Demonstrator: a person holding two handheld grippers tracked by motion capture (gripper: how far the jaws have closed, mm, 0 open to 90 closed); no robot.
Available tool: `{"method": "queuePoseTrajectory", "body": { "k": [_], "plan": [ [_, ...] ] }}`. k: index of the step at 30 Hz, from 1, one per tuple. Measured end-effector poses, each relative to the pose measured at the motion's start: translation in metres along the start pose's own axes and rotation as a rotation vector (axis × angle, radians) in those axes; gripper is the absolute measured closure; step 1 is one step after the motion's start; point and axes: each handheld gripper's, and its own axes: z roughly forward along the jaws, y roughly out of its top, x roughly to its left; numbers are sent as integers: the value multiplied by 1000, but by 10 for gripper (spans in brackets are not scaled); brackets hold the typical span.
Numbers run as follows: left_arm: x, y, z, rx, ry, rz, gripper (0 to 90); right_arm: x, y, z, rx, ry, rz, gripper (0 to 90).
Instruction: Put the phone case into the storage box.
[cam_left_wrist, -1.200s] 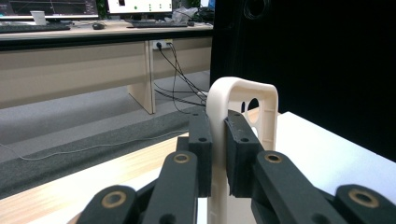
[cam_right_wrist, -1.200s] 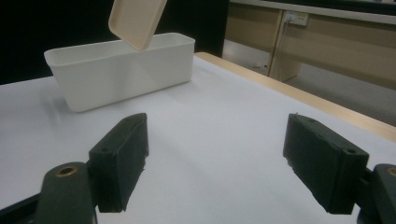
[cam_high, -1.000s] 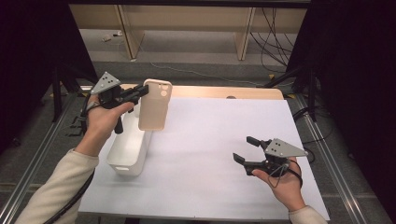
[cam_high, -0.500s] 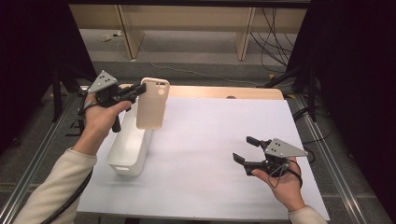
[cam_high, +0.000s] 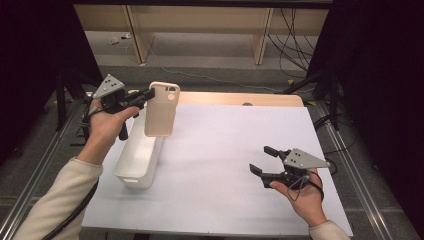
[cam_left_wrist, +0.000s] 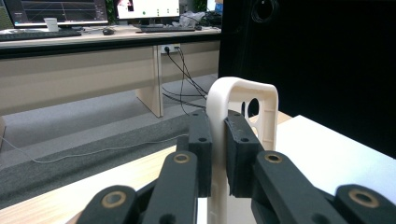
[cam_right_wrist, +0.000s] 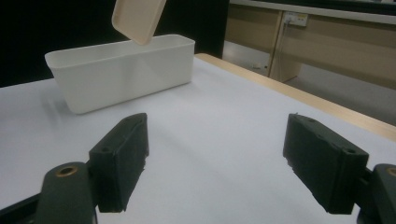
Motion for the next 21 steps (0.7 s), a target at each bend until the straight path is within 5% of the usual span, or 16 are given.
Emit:
{"method": "queuePoseTrajectory", "body": {
  "k": [21],
  "plan": [
    [6,0,1,-5,9,5,822,-1,0,0,-9,-6,-18,235]
  ]
}}
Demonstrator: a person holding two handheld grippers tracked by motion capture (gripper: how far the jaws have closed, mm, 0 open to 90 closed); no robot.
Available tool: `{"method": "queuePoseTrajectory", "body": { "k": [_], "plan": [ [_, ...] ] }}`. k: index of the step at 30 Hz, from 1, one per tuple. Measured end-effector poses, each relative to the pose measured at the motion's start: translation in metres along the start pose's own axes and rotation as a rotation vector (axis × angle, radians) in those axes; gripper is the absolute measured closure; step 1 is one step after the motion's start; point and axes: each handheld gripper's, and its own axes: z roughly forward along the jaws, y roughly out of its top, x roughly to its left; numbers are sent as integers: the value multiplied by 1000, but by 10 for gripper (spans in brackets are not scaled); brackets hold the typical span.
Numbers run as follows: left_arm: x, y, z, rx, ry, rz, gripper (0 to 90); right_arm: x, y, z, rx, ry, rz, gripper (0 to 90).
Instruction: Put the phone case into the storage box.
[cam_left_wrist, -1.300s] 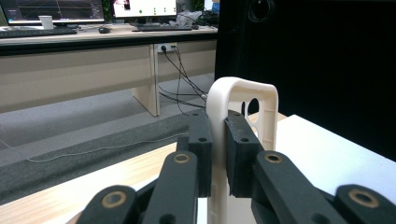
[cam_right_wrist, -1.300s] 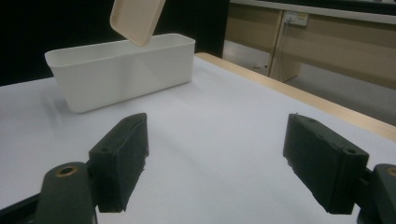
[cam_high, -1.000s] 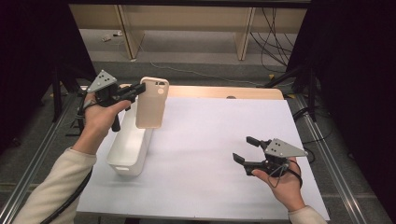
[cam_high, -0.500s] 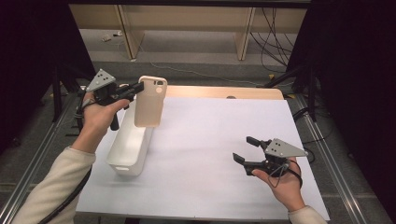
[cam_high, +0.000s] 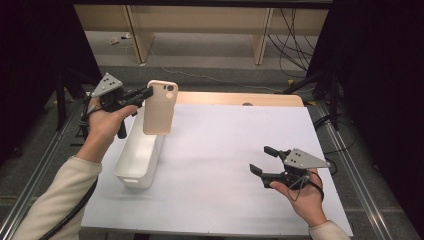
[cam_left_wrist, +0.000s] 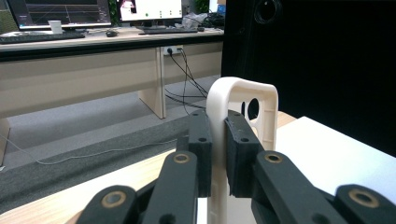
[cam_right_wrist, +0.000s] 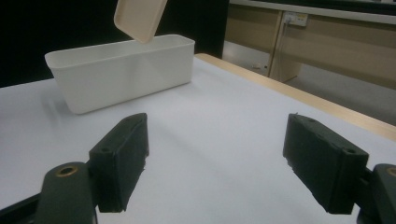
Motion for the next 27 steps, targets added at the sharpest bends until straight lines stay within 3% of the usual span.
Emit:
{"method": "queuePoseTrajectory", "body": {
  "k": [27],
  "plan": [
    [18,-6,4,-3,21,15,822,0,-1,2,-15,-4,-3,236]
  ]
}}
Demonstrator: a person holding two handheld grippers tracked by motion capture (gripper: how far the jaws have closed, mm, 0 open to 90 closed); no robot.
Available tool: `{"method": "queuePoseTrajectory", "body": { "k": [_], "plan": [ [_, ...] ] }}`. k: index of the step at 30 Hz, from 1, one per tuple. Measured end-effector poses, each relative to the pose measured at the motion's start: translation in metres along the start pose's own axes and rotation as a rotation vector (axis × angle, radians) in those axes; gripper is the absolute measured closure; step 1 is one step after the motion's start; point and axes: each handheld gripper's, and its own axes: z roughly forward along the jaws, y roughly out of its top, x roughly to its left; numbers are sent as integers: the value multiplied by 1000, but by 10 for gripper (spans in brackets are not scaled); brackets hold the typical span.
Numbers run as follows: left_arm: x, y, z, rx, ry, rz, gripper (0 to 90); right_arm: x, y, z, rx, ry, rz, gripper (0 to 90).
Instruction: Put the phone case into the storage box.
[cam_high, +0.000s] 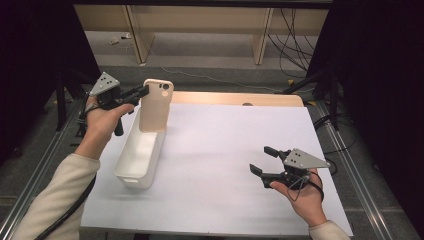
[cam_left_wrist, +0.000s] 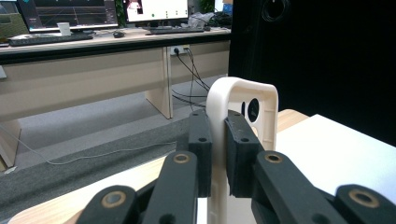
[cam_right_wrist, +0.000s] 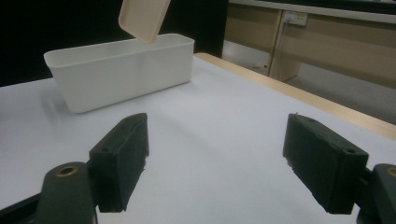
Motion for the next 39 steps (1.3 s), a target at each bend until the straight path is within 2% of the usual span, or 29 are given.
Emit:
{"method": "queuePoseTrajectory", "body": {
  "k": [6,9,14,17,18,19,27,28,31,39],
  "plan": [
    [5,-2,0,-1,10,2,822,0,0,1,-10,6,6,236],
    [7,-2,0,-4,14,3,822,0,1,-3,30,-4,2,236],
    [9,-2,0,-3,20,4,821,1,0,0,-12,6,6,236],
    [10,-3,0,-3,23,4,821,0,0,0,0,6,4,237],
    [10,-3,1,-3,25,4,821,1,0,1,-12,7,6,237],
    [11,-3,1,-4,26,3,821,1,0,-1,14,1,4,237],
    [14,-3,1,-3,34,2,821,1,0,-2,12,3,8,237],
    [15,-3,1,-6,34,1,821,3,0,-2,25,9,26,237],
    [17,-4,2,-7,36,2,821,2,0,-1,2,-1,10,237],
    [21,-3,3,-6,43,3,821,2,0,0,1,-2,10,236]
  ]
}}
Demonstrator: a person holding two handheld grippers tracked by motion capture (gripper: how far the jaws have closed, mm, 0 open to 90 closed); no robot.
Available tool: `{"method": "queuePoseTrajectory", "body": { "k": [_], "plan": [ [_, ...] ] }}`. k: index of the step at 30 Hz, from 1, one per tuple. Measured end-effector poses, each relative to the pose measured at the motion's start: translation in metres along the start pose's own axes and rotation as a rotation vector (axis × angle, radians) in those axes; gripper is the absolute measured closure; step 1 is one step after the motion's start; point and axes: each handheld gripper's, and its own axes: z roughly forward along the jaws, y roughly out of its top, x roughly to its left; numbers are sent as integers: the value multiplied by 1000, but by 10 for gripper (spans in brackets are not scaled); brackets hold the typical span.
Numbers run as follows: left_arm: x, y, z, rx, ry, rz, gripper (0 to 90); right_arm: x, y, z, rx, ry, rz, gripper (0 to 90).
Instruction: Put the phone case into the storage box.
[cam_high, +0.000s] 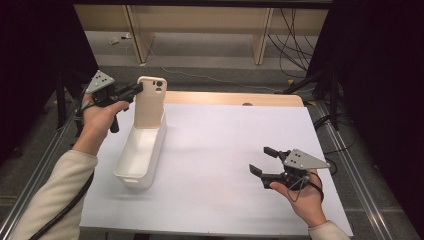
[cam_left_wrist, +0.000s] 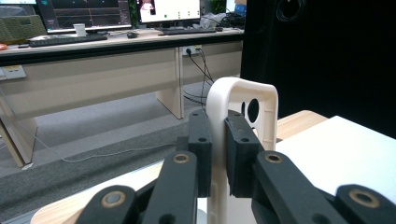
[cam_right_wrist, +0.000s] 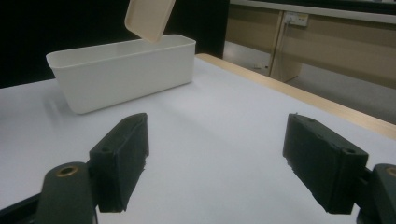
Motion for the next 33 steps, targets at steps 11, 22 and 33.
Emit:
{"method": "queuePoseTrajectory", "body": {
  "k": [11,22,33],
  "plan": [
    [3,-1,3,0,5,-2,821,-1,-1,0,3,16,1,232],
    [5,-1,5,-3,8,-2,820,-1,-1,0,3,14,-1,229],
    [9,-2,7,0,15,-4,821,0,-2,-1,27,12,17,227]
  ]
}}
